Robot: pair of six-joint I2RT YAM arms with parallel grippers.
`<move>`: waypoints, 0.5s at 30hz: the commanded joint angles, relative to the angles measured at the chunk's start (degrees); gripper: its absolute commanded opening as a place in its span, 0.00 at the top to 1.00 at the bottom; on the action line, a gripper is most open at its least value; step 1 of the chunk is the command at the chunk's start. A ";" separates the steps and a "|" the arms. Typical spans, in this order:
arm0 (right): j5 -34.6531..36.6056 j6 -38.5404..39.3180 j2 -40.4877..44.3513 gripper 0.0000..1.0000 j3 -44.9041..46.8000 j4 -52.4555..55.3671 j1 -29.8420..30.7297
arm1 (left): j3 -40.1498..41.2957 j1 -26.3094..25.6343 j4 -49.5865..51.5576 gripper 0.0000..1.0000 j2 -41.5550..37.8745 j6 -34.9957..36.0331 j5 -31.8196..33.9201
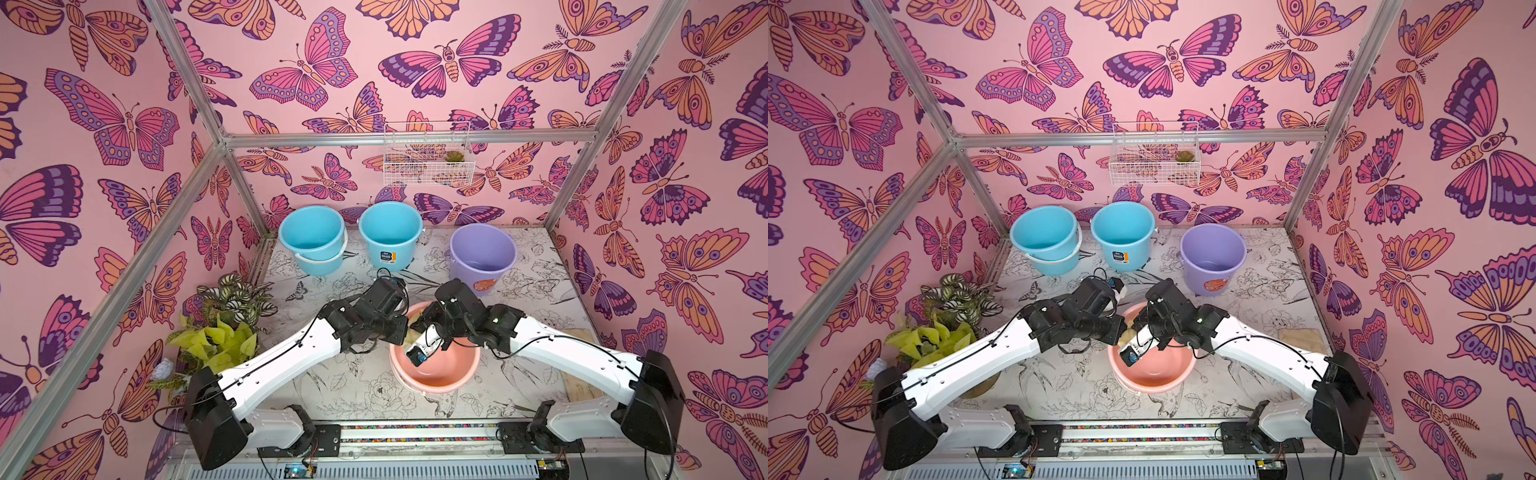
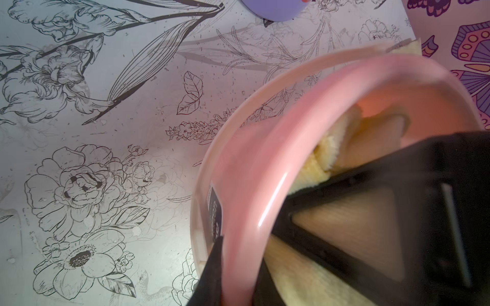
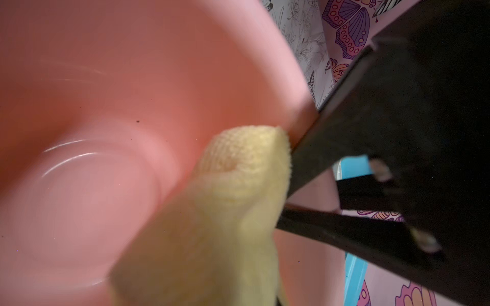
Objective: Wipe the inside of the bucket with a cloth
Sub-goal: Wipe the dirt from the inside of the bucket.
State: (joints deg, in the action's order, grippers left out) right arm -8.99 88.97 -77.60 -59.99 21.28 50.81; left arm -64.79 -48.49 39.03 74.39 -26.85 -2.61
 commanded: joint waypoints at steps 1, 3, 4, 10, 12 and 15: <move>2.75 6.23 -2.19 1.00 -3.06 -0.47 -0.44 | -1.64 -0.64 -1.03 1.00 0.49 -0.39 -2.09; 5.19 7.31 -3.50 1.00 -3.72 -1.09 -0.70 | -1.83 -0.81 -0.93 1.00 0.33 -0.22 -2.22; 7.13 7.73 -3.86 1.00 -4.20 -0.33 -0.69 | -1.91 -0.82 -0.96 1.00 0.26 -0.14 -2.19; 12.72 6.20 -0.54 1.00 -3.43 4.54 -2.22 | -1.61 -0.95 -0.34 1.00 -0.30 0.13 -1.28; 14.72 5.71 0.93 1.00 -2.64 6.98 -2.87 | -1.74 -0.96 0.00 1.00 -0.36 0.39 -0.58; 17.65 4.19 3.81 1.00 -1.41 10.05 -3.26 | -1.83 -0.93 0.69 1.00 -0.56 0.35 0.70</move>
State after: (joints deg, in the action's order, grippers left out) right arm 2.09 94.56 -77.14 -61.93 27.59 48.80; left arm -65.34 -48.77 38.15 74.39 -27.07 -1.43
